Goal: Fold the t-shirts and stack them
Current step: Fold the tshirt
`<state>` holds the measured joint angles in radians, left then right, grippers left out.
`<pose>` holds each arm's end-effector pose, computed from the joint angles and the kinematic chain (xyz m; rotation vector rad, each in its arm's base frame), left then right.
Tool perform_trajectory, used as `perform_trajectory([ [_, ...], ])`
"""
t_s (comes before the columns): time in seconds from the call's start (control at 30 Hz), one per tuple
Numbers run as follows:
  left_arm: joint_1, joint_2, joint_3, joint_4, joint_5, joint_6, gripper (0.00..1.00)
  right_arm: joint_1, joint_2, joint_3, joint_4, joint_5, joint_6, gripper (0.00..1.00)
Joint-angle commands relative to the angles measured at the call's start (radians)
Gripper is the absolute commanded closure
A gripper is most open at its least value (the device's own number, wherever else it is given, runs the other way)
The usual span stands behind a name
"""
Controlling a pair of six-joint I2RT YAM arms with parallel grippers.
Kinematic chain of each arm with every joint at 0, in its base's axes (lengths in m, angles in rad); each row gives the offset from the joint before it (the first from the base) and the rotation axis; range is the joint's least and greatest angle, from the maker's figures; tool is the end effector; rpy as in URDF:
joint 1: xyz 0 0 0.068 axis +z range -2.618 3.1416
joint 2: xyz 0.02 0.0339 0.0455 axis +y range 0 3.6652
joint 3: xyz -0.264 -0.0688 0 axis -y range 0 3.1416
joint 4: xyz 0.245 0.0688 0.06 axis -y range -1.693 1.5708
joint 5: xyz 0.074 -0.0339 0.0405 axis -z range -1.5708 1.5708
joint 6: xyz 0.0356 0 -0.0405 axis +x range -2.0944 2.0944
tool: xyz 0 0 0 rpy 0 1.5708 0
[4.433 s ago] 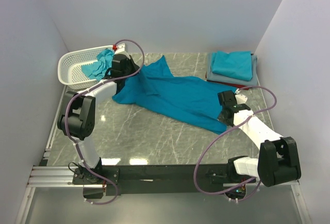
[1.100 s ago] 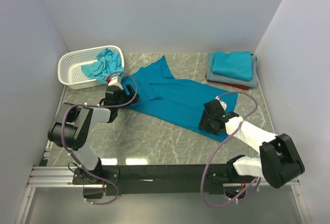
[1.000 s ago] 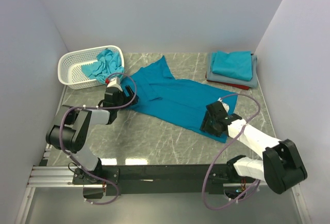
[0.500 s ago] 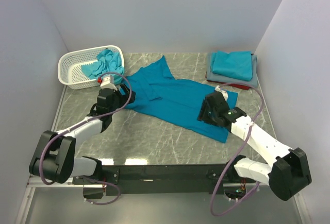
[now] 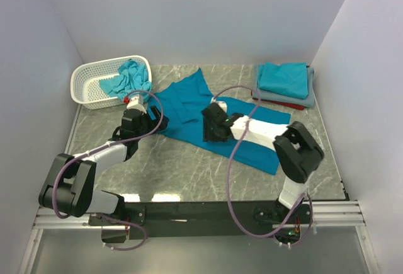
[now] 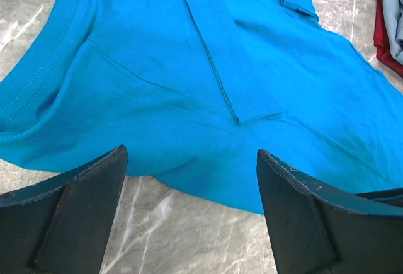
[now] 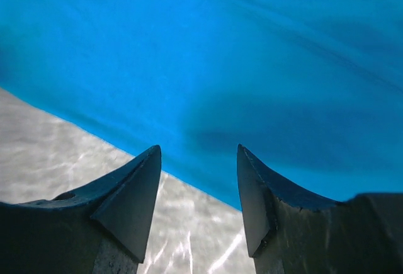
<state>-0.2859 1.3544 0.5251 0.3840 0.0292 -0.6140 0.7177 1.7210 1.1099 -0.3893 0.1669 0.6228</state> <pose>0.2606 -0.0777 0.1840 -0.3189 2.0432 -0.5945 0.2702 0.2280 0.1913 -0.0591 2.5779 0.3005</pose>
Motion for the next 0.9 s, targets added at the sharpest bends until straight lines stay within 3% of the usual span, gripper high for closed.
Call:
perform_trajectory([
  [0.0,-0.004,-0.011,0.003,0.056,-0.003,-0.007,0.11,0.046,0.061,0.057,0.029,0.052,-0.005,0.42],
  [0.4,-0.004,-0.055,-0.022,0.033,-0.026,-0.023,0.11,0.121,0.132,-0.042,0.013,0.108,0.075,0.42],
  [0.87,-0.032,-0.176,-0.168,0.049,-0.104,-0.115,0.12,0.275,0.034,-0.297,0.030,0.098,0.239,0.41],
])
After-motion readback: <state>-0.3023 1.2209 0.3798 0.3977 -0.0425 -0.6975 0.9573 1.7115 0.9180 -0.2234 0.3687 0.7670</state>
